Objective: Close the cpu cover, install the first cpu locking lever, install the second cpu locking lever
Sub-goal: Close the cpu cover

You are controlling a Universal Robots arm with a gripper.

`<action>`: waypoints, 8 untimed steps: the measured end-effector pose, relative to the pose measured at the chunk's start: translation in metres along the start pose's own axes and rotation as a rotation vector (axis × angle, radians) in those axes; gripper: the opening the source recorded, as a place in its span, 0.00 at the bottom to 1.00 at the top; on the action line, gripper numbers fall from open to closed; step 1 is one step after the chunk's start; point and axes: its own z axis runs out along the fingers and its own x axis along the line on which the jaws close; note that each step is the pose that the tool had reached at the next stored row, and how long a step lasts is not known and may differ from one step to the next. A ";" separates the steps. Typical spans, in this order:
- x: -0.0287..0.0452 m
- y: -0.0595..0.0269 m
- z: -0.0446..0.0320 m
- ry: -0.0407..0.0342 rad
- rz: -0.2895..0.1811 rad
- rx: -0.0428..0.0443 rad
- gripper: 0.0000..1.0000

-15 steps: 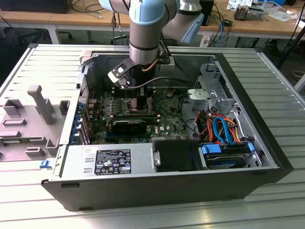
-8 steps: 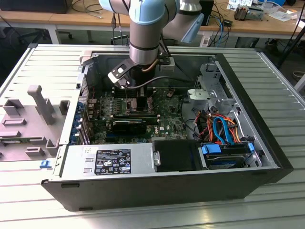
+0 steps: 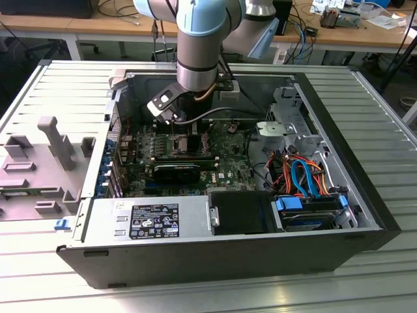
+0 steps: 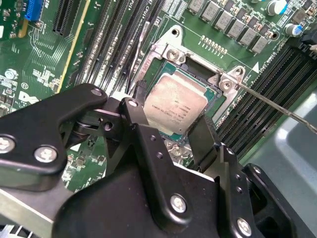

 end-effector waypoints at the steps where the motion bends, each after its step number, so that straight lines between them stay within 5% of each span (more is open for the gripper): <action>1: 0.0000 0.0000 0.0000 0.0000 0.000 0.0000 0.62; 8: 0.0045 0.0000 -0.0001 -0.0006 -0.019 -0.0003 0.62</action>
